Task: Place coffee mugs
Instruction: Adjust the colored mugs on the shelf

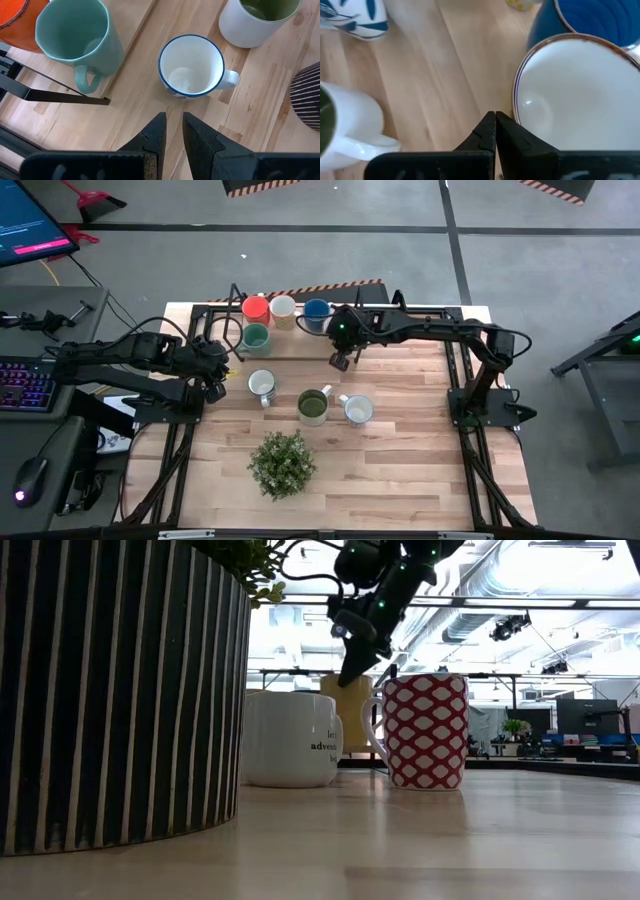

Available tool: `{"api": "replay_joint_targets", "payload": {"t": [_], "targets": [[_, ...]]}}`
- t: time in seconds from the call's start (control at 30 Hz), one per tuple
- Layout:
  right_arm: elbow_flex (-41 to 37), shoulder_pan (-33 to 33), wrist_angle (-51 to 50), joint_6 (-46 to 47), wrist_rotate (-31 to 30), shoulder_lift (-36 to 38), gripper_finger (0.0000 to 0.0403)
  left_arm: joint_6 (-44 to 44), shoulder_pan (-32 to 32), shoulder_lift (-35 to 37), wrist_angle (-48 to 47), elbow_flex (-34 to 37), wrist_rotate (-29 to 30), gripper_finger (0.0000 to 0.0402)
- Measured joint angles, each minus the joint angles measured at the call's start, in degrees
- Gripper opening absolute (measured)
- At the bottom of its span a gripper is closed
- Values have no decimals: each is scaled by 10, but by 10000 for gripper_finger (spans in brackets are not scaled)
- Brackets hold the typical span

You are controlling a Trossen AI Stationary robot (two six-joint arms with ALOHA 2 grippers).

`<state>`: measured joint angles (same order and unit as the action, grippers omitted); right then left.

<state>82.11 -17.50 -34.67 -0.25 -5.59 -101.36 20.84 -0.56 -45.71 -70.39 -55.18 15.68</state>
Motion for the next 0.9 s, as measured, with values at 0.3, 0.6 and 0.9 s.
{"api": "replay_joint_targets", "payload": {"t": [0.3,0.6,0.9], "targets": [[0,-12,-4,3,-23,0,0,1,0,0,0,0,0,53],[0,-25,-5,18,-33,0,0,0,0,0,0,0,0,53],[0,-37,-3,19,-55,1,0,0,0,0,0,0,0,53]]}}
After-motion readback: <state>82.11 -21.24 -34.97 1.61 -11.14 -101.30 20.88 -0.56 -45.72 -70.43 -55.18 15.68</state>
